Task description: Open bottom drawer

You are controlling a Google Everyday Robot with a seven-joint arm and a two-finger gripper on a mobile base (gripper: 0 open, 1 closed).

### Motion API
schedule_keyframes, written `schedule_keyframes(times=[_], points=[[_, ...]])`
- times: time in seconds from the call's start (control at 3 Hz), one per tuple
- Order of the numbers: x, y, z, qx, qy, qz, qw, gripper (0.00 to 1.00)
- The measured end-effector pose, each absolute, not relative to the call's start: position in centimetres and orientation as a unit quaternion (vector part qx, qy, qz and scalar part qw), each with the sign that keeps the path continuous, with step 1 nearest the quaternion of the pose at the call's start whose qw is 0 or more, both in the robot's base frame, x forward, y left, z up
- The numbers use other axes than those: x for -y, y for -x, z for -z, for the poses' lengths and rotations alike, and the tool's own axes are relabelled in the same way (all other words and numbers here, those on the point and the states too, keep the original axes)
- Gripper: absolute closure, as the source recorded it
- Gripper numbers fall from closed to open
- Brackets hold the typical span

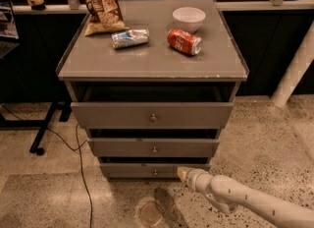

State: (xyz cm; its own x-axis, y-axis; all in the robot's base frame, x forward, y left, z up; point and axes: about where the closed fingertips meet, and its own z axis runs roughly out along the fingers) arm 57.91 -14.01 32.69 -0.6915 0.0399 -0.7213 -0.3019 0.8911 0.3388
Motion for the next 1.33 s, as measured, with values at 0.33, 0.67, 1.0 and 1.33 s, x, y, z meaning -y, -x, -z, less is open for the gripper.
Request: schedule_keyframes(times=[0.33,0.67,1.0,1.33], points=[[16.0,-59.7,-30.9,-0.902,0.042,-0.195,0.384,1.0],[16.1,-59.7,-30.9,-0.902,0.042,-0.195,0.384,1.0],[17.0,-60.5,-30.1,-0.896,0.032,-0.186,0.401,1.0],[18.8,-61.7,-28.5,-0.895,0.019,-0.171,0.411,1.0]])
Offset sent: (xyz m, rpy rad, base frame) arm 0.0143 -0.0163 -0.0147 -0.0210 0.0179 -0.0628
